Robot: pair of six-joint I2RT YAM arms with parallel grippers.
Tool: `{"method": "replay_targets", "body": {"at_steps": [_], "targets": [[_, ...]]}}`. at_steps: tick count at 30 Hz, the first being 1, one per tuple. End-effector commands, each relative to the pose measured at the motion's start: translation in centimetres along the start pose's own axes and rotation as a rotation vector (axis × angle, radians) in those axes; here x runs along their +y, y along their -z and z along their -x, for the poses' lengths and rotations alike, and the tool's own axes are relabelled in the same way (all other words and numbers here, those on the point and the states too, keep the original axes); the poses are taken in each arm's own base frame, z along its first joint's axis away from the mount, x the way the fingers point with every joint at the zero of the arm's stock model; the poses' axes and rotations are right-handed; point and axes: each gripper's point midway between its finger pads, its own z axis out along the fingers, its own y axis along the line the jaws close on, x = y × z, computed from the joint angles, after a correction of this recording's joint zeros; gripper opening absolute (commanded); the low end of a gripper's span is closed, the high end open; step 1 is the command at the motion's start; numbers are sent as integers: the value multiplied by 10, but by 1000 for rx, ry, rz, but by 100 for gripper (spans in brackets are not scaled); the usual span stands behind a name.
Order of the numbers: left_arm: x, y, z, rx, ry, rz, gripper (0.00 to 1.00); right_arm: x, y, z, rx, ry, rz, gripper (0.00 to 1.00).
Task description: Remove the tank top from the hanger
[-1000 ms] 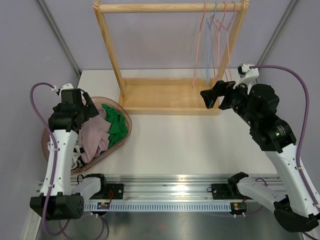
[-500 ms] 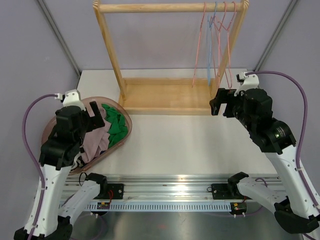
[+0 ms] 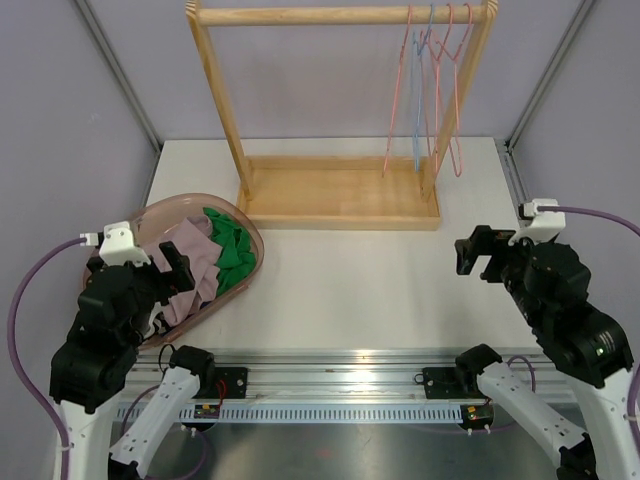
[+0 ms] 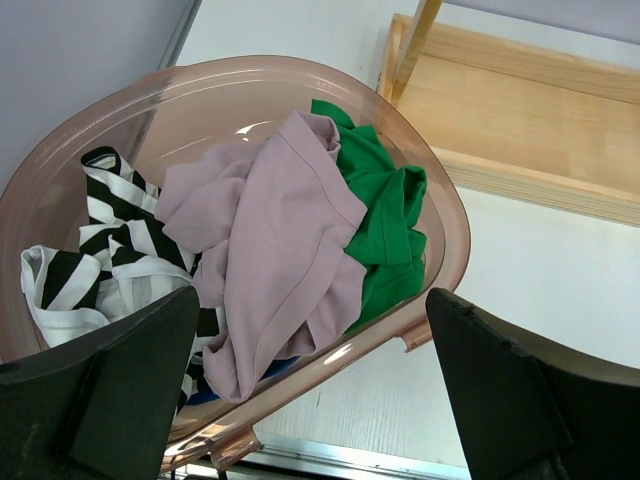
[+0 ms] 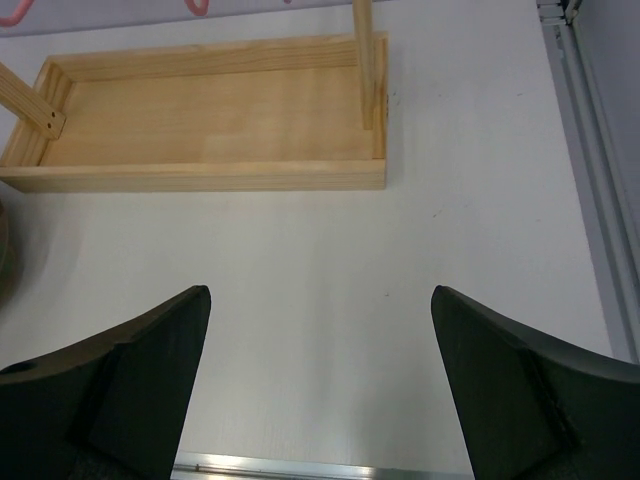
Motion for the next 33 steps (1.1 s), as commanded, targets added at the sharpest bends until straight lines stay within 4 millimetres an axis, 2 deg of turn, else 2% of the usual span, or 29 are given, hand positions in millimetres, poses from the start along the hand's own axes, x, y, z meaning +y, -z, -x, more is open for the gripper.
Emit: {"method": "replay_targets", "body": {"at_steps": [1,9,26,33], "targets": [[-5,11,-2,-13,-13,-64,99,-21,12,-5,-20,9,-80,99],[0,14,-11,-29,-6,-60,99,-38,26,-18,4,26,-135,100],[0,9,-8,-69,17,-52,99,-32,17,-17,-15,4,-118,100],[-1,6,-7,-70,18,-52,99,-31,19,-14,-22,-4,-113,99]]}}
